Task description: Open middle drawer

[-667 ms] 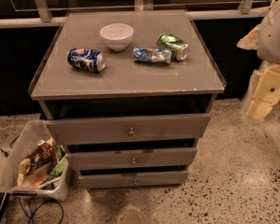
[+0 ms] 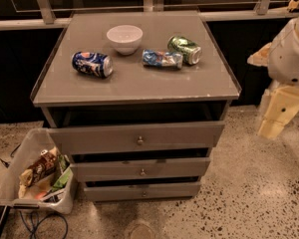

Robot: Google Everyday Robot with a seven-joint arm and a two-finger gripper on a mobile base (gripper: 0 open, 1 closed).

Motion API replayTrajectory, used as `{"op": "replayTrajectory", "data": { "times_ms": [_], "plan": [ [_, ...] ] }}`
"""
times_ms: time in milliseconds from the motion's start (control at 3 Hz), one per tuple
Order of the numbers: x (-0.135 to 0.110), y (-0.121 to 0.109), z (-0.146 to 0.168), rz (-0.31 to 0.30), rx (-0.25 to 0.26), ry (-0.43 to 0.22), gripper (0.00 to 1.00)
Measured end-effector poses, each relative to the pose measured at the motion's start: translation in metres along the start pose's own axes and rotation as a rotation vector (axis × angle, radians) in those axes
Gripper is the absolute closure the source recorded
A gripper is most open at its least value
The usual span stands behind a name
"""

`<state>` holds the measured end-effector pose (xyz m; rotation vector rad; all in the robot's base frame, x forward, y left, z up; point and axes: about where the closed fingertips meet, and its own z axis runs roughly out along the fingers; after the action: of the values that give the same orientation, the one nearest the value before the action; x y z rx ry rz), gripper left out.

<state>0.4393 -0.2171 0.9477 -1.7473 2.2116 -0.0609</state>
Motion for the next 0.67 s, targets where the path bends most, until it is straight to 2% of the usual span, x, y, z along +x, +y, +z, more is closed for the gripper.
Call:
{"op": "replayTrajectory", "data": {
  "times_ms": [333, 667],
  "plan": [
    [0.011, 0.009, 0.037, -0.021, -0.011, -0.038, 0.0],
    [0.023, 0.02, 0.073, -0.034, 0.023, -0.087, 0.0]
  ]
}}
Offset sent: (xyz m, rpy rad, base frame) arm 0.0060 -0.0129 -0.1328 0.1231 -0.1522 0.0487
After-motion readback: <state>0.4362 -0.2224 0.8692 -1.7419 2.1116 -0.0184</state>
